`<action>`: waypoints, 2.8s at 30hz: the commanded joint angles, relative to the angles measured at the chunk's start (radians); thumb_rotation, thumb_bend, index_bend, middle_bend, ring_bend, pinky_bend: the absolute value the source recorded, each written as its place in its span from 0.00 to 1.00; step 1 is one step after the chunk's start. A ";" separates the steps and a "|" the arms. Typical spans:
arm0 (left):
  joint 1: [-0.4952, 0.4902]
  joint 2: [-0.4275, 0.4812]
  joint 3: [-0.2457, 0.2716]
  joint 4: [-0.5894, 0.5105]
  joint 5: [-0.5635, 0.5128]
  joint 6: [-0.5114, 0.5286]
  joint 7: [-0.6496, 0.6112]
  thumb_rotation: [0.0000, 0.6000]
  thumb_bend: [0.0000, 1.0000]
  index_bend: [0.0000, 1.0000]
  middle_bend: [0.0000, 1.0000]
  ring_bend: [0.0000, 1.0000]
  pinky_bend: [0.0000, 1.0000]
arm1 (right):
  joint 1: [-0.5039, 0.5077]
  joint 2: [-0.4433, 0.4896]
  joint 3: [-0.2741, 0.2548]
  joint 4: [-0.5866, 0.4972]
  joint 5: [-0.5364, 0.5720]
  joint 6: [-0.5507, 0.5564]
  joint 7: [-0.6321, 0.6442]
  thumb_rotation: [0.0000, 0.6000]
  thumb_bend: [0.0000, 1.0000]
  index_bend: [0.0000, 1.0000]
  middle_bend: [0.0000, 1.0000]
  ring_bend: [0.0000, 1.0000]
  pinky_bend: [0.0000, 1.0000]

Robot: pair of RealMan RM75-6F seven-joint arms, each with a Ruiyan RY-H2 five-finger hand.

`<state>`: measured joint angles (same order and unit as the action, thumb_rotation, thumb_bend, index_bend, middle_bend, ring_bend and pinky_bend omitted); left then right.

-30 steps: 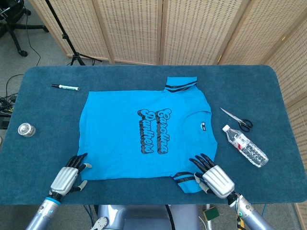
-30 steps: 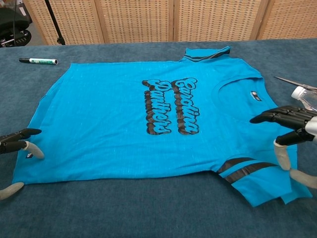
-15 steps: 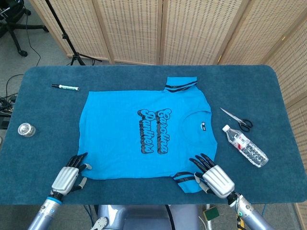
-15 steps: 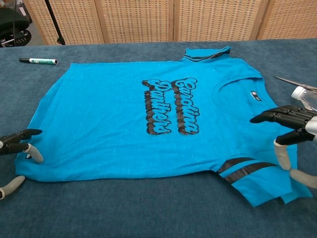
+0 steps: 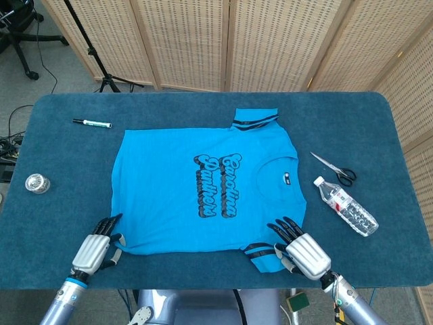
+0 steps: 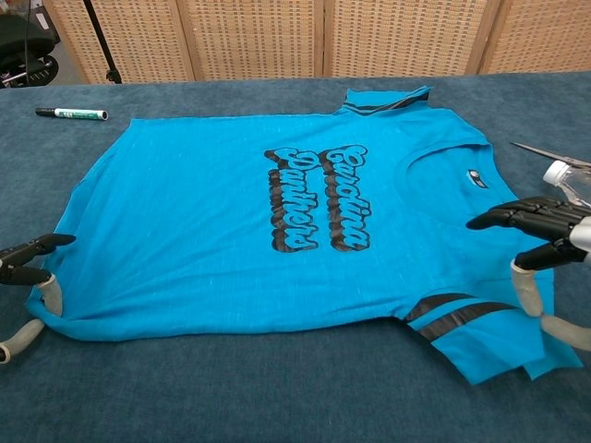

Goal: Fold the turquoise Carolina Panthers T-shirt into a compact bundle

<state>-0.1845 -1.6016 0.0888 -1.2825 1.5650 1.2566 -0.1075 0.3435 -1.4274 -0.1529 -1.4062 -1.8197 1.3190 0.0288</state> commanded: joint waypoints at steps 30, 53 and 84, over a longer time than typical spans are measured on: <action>-0.015 0.153 0.126 -0.059 0.181 0.074 -0.073 1.00 0.51 0.84 0.00 0.00 0.00 | 0.036 0.081 -0.164 0.084 -0.259 0.141 0.193 1.00 0.44 0.66 0.13 0.00 0.00; 0.013 0.205 0.247 -0.056 0.320 0.148 -0.147 1.00 0.50 0.85 0.00 0.00 0.00 | 0.008 0.081 -0.239 0.110 -0.403 0.252 0.192 1.00 0.44 0.66 0.14 0.00 0.00; 0.035 0.200 0.304 -0.017 0.397 0.189 -0.161 1.00 0.50 0.85 0.00 0.00 0.00 | -0.036 0.074 -0.278 0.148 -0.451 0.309 0.178 1.00 0.44 0.67 0.14 0.00 0.00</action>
<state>-0.1501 -1.4015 0.3910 -1.3009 1.9610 1.4449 -0.2672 0.3076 -1.3537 -0.4286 -1.2580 -2.2675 1.6260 0.2077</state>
